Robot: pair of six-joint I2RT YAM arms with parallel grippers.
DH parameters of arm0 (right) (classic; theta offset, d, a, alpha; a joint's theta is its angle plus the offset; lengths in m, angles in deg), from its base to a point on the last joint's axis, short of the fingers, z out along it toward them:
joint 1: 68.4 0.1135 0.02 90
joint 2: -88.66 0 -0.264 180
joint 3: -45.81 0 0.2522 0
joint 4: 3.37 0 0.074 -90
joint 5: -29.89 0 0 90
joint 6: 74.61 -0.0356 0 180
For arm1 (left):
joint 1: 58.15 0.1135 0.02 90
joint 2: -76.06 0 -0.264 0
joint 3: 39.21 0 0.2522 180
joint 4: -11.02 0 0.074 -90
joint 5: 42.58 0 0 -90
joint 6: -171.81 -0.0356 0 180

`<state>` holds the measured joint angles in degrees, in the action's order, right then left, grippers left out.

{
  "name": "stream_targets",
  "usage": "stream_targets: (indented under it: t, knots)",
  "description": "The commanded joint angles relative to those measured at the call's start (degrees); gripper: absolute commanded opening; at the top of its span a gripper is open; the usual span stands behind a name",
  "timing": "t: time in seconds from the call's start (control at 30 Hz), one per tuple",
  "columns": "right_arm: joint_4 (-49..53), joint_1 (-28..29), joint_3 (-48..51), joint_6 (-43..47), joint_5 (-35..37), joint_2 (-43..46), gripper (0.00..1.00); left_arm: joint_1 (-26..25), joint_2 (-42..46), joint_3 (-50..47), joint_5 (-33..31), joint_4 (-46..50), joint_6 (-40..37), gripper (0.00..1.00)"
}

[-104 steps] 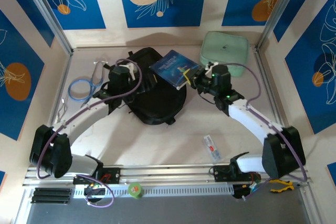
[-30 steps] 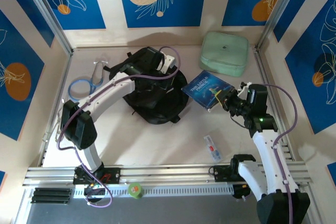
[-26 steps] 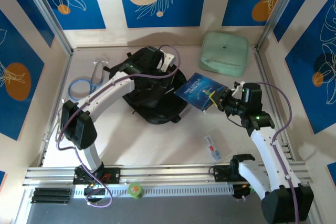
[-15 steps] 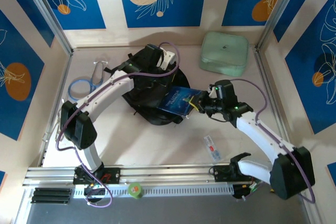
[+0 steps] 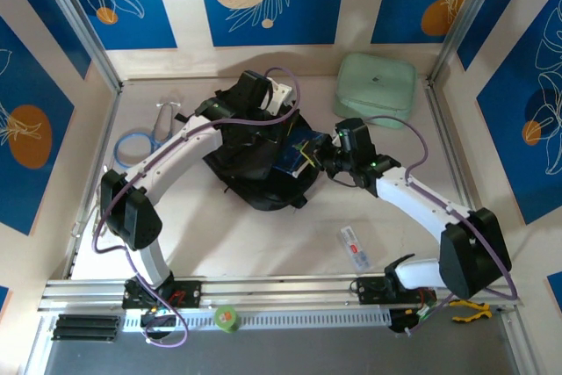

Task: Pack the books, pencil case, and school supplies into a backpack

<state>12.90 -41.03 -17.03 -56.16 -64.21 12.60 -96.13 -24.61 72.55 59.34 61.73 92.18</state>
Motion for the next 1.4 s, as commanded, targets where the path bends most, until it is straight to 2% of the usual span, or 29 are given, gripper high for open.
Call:
stream_targets:
  t: [0.0,0.1,0.27,0.43,0.6,1.07,1.3,1.37]
  knots:
    - [-4.66,0.65,-1.79,-0.90,1.26,-0.94,0.00,0.33,2.04,2.47,2.60,-1.57,-0.44,0.00]
    - [-3.51,0.75,-1.95,-0.53,1.90,-1.08,0.00,0.28,2.21,2.53,2.38,-1.62,-0.44,0.00]
    - [-2.81,1.83,-1.65,3.33,4.65,4.05,0.00,0.39,2.49,2.11,2.11,-1.70,-0.40,0.00]
    - [-8.33,1.41,0.79,2.71,3.20,5.08,0.00,0.42,2.69,1.85,2.49,-2.49,-0.28,0.00]
    - [-9.68,1.52,-1.55,2.03,0.36,-1.14,0.00,0.36,2.55,1.94,3.01,-2.91,0.15,0.00]
    - [-13.59,3.06,-6.82,1.06,6.94,-23.30,0.00,0.37,1.03,1.83,5.74,-4.07,2.46,0.00]
    - [-15.19,5.52,-15.09,-2.18,9.92,-33.22,0.00,0.49,0.73,1.76,6.01,-4.96,3.59,0.00]
    - [-17.03,5.54,-16.25,-3.57,9.19,-35.60,0.03,0.45,0.64,1.93,5.77,-4.84,3.69,0.00]
